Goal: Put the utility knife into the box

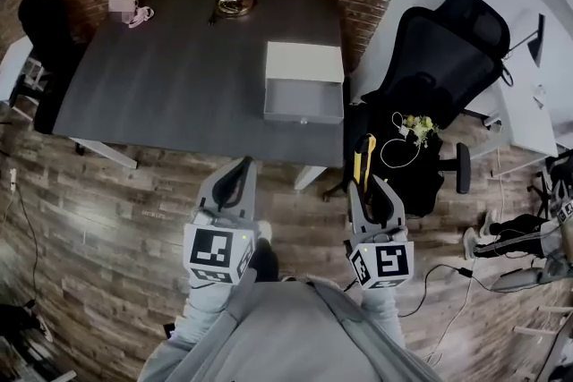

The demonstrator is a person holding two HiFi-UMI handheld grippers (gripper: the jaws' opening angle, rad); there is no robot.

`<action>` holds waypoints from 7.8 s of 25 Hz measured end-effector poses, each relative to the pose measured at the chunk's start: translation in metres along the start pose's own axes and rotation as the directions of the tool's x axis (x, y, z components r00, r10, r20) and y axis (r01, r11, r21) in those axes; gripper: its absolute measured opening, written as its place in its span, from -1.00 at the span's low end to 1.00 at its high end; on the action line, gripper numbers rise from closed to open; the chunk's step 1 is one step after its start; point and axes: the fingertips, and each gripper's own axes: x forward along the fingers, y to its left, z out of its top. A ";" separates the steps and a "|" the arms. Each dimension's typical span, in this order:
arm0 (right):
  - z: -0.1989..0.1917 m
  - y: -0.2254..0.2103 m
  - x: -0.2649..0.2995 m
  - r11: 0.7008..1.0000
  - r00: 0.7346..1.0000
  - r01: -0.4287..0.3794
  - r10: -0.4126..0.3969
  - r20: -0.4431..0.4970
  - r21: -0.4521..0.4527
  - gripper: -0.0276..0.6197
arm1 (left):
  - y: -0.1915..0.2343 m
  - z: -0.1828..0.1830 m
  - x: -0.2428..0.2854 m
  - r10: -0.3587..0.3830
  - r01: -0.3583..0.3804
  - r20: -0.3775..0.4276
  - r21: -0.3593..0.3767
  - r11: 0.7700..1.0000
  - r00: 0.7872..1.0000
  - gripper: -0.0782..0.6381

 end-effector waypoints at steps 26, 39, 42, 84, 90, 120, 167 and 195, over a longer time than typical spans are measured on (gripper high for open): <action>-0.008 -0.051 0.112 0.995 0.992 0.095 -0.094 -0.081 0.018 -0.52 | 0.055 0.001 0.130 -0.079 0.079 -0.048 -0.014 0.997 0.996 -0.73; 0.018 -0.120 0.230 0.997 0.996 -0.082 0.082 -0.041 0.006 -0.53 | 0.068 0.041 0.242 0.045 -0.045 -0.021 -0.010 0.999 0.999 -0.73; 0.022 -0.127 0.250 0.991 0.991 -0.130 0.130 -0.038 0.004 -0.53 | 0.070 0.049 0.259 0.078 -0.078 -0.021 -0.010 0.997 0.997 -0.73; -0.034 -0.088 0.309 0.919 0.912 -0.373 0.338 -0.234 -0.127 -0.53 | 0.090 0.014 0.276 0.113 -0.120 -0.098 -0.063 0.991 0.989 -0.73; -0.067 -0.074 0.317 0.873 0.860 -0.459 0.391 -0.327 -0.164 -0.53 | 0.092 0.000 0.272 0.112 -0.122 -0.118 -0.079 0.989 0.987 -0.73; -0.189 -0.018 0.324 0.498 0.528 -0.814 0.417 -0.740 -0.300 -0.53 | 0.099 -0.036 0.262 0.131 -0.152 -0.164 -0.120 0.981 0.978 -0.73; -0.172 -0.016 0.331 0.569 0.513 -0.792 0.422 -0.748 -0.222 -0.48 | 0.114 -0.019 0.251 0.157 -0.171 -0.124 -0.109 0.979 0.980 -0.73; 0.041 -0.099 0.302 0.924 0.922 -0.377 0.368 -0.120 -0.063 -0.55 | 0.089 0.050 0.260 0.081 -0.081 0.008 -0.020 0.997 0.997 -0.73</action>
